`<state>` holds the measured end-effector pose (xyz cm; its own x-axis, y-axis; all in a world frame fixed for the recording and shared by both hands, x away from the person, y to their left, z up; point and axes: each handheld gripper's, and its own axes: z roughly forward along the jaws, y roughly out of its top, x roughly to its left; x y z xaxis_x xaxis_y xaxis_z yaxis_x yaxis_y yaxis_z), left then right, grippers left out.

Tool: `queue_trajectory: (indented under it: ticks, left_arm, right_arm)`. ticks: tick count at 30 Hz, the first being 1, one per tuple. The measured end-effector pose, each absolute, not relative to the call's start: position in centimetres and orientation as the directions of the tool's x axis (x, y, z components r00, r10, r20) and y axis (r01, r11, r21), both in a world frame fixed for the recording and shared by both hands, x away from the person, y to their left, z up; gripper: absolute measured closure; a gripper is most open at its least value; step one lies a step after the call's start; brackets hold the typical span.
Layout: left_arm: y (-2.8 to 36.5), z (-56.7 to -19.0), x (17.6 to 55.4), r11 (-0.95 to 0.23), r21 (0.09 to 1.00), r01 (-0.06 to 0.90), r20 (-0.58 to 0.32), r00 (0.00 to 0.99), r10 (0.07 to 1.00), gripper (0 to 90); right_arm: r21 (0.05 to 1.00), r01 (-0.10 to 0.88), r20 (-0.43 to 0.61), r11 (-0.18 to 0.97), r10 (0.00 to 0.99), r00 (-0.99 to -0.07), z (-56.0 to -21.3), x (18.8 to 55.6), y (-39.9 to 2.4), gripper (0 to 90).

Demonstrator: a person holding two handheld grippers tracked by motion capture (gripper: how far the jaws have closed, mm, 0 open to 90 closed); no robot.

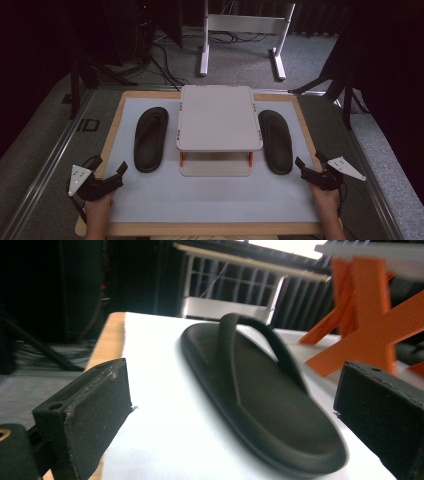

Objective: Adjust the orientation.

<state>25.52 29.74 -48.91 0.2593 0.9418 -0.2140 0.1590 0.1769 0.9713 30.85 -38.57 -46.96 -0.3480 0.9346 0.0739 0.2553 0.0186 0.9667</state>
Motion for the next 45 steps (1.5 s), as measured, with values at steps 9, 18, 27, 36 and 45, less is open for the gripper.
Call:
queue_trajectory:
  ticks: [9, 18, 27, 36, 45]
  left_arm:
    - [29.5, -48.7, 25.7, 0.142, 0.973, 0.184, -0.189, 0.269, 0.944, 4.2]
    - [30.0, -48.0, 26.6, 0.125, 0.948, 0.292, -0.212, 0.288, 0.934, 4.9]
    - [30.0, -45.7, 27.9, 0.037, 0.913, 0.406, -0.166, 0.287, 0.943, 4.9]
    - [29.7, -43.4, 29.8, -0.014, 0.863, 0.505, -0.155, 0.291, 0.944, 4.9]
    - [29.5, -41.6, 31.8, -0.04, 0.777, 0.628, -0.157, 0.256, 0.954, 5.0]
  right_arm:
    - [0.965, 0.257, 0.046, 0.051, 0.932, -0.36, -47.0, 30.8, -38.3, 10.7]
    - [0.963, 0.265, 0.048, 0.054, 0.931, -0.363, -47.0, 31.0, -38.2, 10.8]
    - [0.96, 0.276, 0.051, 0.057, 0.928, -0.369, -47.0, 31.0, -38.1, 10.7]
    - [0.958, 0.281, 0.054, 0.058, 0.926, -0.374, -47.1, 31.1, -38.0, 10.8]
    - [0.952, 0.302, 0.077, 0.044, 0.923, -0.376, -47.1, 31.2, -38.1, 10.9]
